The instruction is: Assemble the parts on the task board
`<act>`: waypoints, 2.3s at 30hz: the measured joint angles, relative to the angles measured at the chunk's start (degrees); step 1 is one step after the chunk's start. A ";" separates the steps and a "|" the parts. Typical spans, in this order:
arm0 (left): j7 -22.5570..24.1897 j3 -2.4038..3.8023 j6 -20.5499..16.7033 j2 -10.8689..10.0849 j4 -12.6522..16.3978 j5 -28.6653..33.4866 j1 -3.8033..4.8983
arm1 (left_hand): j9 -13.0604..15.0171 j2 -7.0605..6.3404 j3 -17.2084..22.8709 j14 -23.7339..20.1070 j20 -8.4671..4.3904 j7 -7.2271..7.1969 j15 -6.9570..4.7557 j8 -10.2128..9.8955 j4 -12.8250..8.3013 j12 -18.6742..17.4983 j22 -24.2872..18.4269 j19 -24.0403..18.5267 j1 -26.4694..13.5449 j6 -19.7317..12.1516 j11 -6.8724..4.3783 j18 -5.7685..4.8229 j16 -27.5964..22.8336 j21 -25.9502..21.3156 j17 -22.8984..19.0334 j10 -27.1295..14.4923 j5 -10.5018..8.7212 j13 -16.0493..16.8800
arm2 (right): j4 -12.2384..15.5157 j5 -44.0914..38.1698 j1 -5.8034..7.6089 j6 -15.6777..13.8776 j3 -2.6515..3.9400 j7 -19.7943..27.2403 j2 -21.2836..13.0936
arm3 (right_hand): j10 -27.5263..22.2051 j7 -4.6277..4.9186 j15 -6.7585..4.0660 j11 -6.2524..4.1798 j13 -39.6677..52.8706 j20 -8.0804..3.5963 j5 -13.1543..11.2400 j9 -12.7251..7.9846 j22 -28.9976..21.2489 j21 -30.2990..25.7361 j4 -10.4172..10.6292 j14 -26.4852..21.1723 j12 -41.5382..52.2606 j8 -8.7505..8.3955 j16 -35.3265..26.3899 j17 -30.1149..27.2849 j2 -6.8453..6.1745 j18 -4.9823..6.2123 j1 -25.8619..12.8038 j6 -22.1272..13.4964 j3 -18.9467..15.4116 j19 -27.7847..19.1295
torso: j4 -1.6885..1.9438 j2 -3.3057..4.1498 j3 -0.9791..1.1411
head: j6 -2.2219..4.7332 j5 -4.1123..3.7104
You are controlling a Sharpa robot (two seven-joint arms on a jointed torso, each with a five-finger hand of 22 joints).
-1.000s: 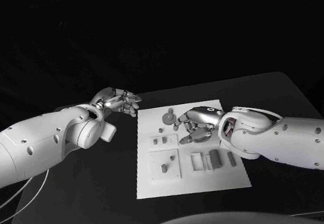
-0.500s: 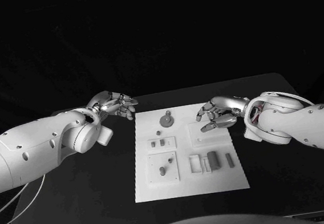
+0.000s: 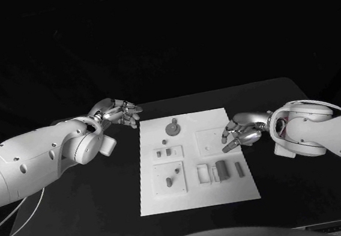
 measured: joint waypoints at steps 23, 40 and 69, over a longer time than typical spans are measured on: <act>-0.05 -0.04 0.04 0.52 -0.03 0.00 -0.01 | -0.12 0.00 0.00 0.00 0.00 0.00 0.00 0.00 0.32 0.00 0.00 0.00 0.00 0.00 0.00 -0.18 0.00 0.00 -0.05 0.00 0.00 0.04 | 2.13 2.64 0.24 3.70 -1.14 -18.76 3.07 | 2.33 -1.06 -1.81 -1.70 -0.79 -0.34 5.31 0.98 -0.06 -0.67 4.96 1.65 -0.20 1.25 0.42 -0.29 0.36 0.66 -8.26 3.64 0.64 0.36 | 0.08 0.03 -0.19 | -0.15 -0.98; -0.11 -0.04 0.12 0.55 0.03 0.00 0.00 | -0.31 -0.24 -0.25 0.00 0.00 0.00 0.00 0.00 0.57 -0.22 0.00 0.00 -0.24 0.00 0.00 -0.44 -0.01 -0.23 -0.11 0.00 0.00 0.03 | -0.90 1.88 -1.00 6.68 -2.28 -22.15 6.42 | 2.54 -1.08 -1.75 -1.90 -0.78 -0.72 4.65 0.73 -0.06 -0.67 7.17 2.21 -0.20 1.04 0.69 -0.22 -1.91 0.43 -11.08 3.63 1.13 0.76 | 0.15 0.08 -0.07 | -0.61 -0.83; -0.49 -0.03 0.74 0.46 0.25 0.00 0.00 | -0.57 -0.38 -0.57 -0.41 0.00 0.00 0.00 0.21 1.53 -0.21 0.00 0.00 -0.82 0.00 0.21 0.05 -0.01 -0.44 -0.24 -0.21 0.00 0.07 | -5.82 0.17 -3.43 9.71 -2.14 -23.29 11.03 | 2.54 -1.33 -1.71 -1.90 -0.78 -0.95 3.93 0.96 0.01 -0.66 7.98 2.17 -0.20 1.20 0.68 -0.12 -2.23 0.15 -11.82 3.86 1.63 0.52 | 0.15 0.08 -0.10 | -1.35 -0.33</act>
